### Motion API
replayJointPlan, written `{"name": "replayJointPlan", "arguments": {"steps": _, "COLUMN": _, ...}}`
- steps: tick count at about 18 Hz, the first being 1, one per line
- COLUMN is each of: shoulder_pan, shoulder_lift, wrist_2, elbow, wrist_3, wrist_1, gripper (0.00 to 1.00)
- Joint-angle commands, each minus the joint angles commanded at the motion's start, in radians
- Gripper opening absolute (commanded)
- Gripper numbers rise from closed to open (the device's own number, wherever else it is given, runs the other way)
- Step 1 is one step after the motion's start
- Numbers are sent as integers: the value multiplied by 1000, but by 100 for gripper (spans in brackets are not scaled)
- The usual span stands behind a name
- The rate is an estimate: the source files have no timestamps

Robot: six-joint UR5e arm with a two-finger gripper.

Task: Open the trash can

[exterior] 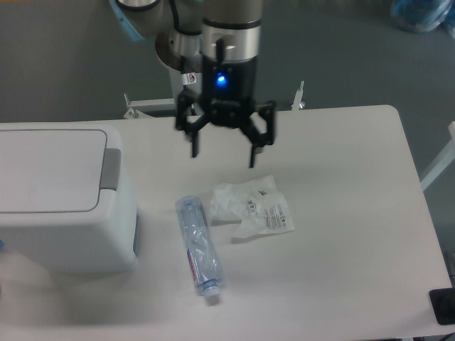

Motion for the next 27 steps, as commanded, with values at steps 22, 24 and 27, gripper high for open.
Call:
{"name": "replayJointPlan", "arguments": {"steps": 22, "shoulder_pan": -101, "shoulder_lift": 0, "wrist_2": -3, "elbow": -52, "wrist_3": -6, "wrist_1": 2, "gripper": 100}}
{"name": "replayJointPlan", "arguments": {"steps": 24, "shoulder_pan": -101, "shoulder_lift": 0, "wrist_2": -3, "elbow": -55, "wrist_3": -5, "wrist_1": 3, "gripper": 100}}
{"name": "replayJointPlan", "arguments": {"steps": 27, "shoulder_pan": -101, "shoulder_lift": 0, "wrist_2": -3, "elbow": -57, "wrist_3": -5, "wrist_1": 8, "gripper": 100}}
